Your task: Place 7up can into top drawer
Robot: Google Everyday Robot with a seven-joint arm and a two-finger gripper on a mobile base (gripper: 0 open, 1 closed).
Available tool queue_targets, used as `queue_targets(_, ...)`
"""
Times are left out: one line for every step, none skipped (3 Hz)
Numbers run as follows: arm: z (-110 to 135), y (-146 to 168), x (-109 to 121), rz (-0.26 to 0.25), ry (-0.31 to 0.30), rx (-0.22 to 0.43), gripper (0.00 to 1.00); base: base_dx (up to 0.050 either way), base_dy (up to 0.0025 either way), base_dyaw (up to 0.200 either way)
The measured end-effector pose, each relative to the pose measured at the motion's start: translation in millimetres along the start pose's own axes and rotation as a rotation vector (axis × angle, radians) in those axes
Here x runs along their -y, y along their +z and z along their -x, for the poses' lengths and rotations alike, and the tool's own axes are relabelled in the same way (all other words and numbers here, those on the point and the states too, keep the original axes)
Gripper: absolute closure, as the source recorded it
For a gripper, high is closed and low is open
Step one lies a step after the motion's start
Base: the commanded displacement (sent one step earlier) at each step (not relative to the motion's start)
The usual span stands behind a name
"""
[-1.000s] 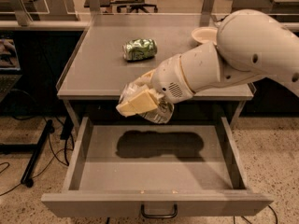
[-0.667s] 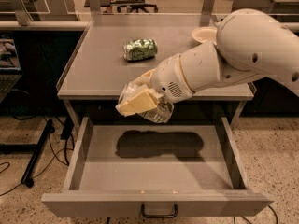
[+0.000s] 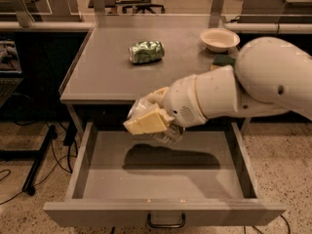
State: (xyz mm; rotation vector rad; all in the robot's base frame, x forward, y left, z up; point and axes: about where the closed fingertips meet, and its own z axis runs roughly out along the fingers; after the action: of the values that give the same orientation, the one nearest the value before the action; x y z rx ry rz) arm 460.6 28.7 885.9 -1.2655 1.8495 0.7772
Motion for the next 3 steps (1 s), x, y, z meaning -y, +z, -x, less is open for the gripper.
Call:
queue_targets(-39.1,-6.9,-4.2,-0.091,0.072,0.026,1.0,0.0,0.0,0.0)
queue_targets(-78.0,-12.1,16.3,-0.232,0.121,0.062,1.0,0.0,0.0,0.0)
queue_targets(-95.4,-15.0,35.3,-0.303,0.145,0.071,1.0,0.0,0.0,0.0)
